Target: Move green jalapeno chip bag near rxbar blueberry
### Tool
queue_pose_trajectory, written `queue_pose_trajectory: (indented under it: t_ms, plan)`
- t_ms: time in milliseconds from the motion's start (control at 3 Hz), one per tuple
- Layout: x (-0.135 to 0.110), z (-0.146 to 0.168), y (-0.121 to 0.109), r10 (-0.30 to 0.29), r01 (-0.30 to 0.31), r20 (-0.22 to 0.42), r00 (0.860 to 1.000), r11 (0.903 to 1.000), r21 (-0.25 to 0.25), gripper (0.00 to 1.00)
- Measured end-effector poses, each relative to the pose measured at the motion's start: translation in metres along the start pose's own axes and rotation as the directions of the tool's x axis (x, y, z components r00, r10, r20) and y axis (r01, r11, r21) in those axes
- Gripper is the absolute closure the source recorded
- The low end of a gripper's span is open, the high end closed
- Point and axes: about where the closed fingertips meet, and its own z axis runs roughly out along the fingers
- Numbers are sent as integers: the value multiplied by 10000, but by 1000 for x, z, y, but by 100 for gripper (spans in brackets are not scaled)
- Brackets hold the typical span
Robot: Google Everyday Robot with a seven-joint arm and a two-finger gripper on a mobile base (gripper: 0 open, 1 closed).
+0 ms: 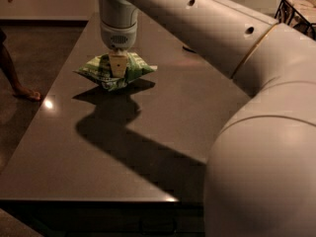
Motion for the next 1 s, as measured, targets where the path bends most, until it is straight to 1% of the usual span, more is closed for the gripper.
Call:
queue_pose_trajectory:
  t_ms: [667,1000]
  plan:
    - [-1,2,-3,2,-2,-32,10000,10000,67,18]
    - [-1,4,-4,-7,7,-24,10000,10000,66,0]
